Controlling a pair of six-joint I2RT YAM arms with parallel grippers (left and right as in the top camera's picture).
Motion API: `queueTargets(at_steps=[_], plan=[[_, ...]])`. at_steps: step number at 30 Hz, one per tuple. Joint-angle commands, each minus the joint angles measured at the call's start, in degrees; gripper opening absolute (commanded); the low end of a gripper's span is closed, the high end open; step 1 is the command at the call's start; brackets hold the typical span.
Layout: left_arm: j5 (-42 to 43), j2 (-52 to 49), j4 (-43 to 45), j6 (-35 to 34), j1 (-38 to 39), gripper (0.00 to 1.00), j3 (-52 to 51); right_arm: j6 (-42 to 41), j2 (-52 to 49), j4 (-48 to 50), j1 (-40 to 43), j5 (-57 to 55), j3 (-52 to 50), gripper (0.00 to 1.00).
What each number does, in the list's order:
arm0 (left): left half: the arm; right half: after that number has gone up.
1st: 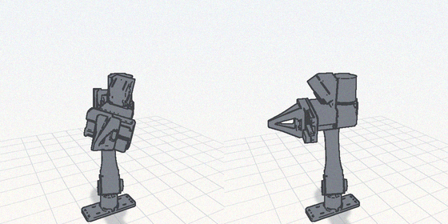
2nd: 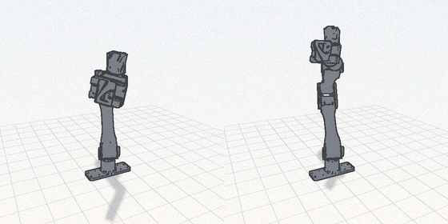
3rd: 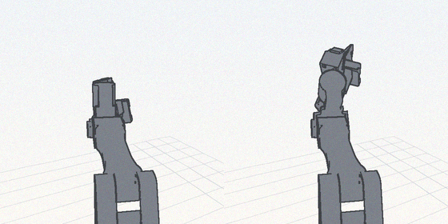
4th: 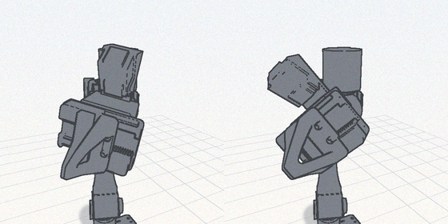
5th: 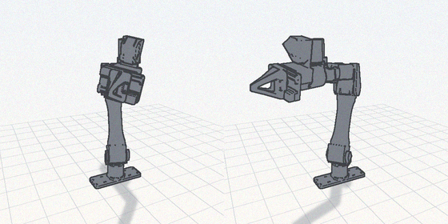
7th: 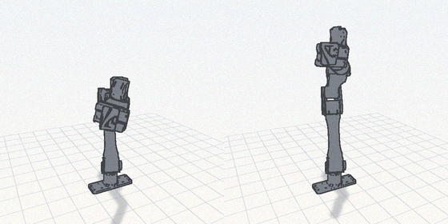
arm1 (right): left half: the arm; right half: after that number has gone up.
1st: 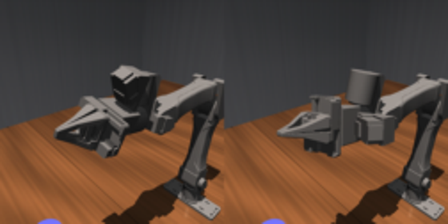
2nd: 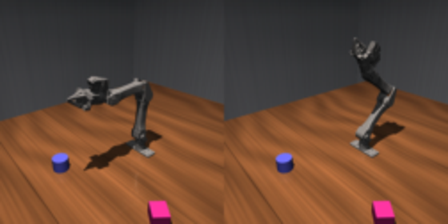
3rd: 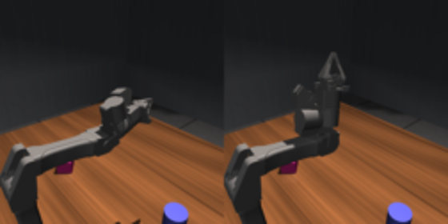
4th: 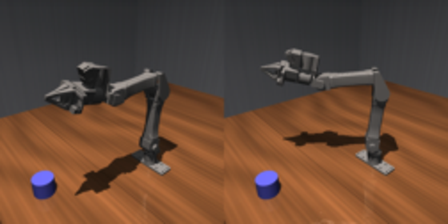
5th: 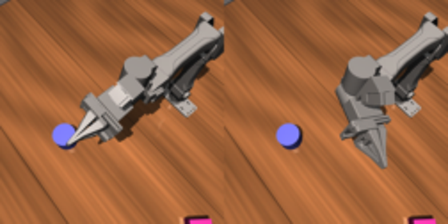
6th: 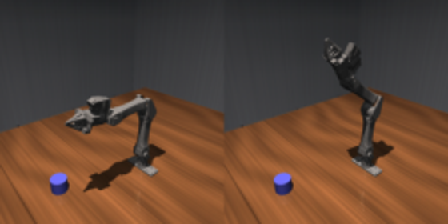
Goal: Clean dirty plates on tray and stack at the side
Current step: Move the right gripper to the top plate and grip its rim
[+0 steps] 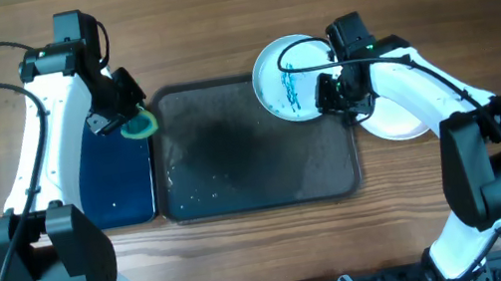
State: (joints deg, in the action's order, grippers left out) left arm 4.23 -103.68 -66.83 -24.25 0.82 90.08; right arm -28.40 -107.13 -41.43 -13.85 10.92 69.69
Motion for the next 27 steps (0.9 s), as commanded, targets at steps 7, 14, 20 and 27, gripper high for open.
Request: queueTargets(at_steps=[7, 14, 20, 27], plan=[[0.68, 1.29, 0.57, 1.09, 0.52, 0.04, 0.98, 0.35, -2.19, 3.19, -0.13, -3.87, -2.91, 0.30], [0.68, 1.25, 0.85, 1.07, 1.05, 0.04, 0.98, 7.28, -2.27, 0.83, -2.75, -3.23, -2.75, 0.04], [0.68, 1.25, 1.03, 1.05, 1.73, 0.04, 0.98, 7.80, -1.86, -5.68, -10.23, -0.24, 1.31, 0.04], [0.68, 1.25, 1.27, 0.70, 2.29, 0.04, 0.98, 6.67, -1.75, -4.59, -17.49, 4.46, 5.09, 0.43]])
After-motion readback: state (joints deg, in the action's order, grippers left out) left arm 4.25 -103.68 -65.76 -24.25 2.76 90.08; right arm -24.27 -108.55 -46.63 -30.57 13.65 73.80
